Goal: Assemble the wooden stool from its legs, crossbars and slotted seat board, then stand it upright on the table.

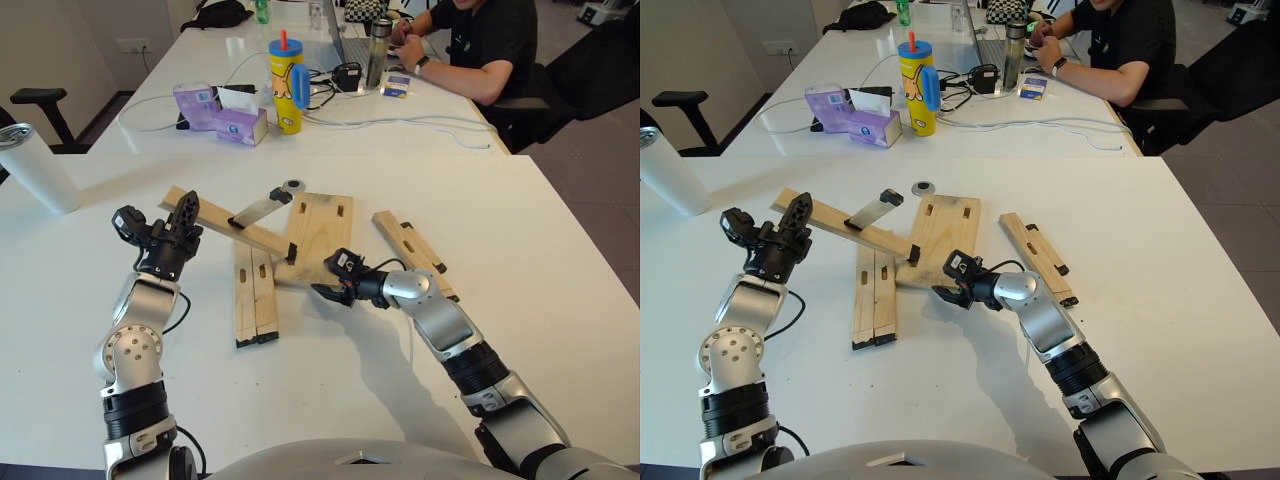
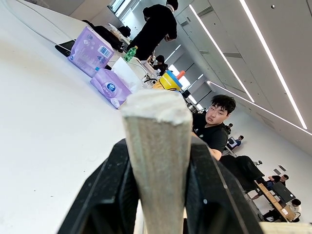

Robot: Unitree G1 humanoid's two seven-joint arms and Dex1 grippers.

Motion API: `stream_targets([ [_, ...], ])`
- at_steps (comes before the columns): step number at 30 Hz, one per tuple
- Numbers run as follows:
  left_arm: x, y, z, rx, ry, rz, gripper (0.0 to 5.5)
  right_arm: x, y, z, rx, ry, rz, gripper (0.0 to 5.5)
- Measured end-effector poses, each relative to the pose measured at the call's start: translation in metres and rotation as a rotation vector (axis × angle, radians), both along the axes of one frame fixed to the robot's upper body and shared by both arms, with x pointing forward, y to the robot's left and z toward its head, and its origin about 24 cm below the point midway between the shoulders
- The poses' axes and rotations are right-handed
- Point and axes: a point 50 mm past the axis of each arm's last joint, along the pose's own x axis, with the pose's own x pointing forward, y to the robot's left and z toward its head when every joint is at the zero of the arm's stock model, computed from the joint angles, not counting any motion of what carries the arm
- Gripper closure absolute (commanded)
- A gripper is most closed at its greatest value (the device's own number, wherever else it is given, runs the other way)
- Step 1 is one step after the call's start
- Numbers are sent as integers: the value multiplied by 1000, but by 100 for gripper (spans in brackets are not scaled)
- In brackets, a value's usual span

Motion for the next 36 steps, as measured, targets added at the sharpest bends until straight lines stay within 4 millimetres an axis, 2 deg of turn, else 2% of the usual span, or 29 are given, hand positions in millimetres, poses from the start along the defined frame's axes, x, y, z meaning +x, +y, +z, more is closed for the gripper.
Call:
stream_targets([
  [7,-3,-5,2,3,29,-12,446,-1,-1,-1,1,-1,-8,224],
  [14,-8,1,3,-16,70,-5,446,-1,-1,-1,2,-2,-11,224],
  [25,-7,4,8,64,93,-53,446,-3,0,-2,7,-7,-27,224],
  [31,-5,-22,27,274,41,-74,446,-4,-1,-4,7,-7,-40,224],
  [33,-4,-41,38,389,8,-80,446,-4,-1,-4,5,-8,-45,224],
  [36,-5,-62,43,497,-28,-99,446,-4,-1,-4,3,-10,-46,224],
])
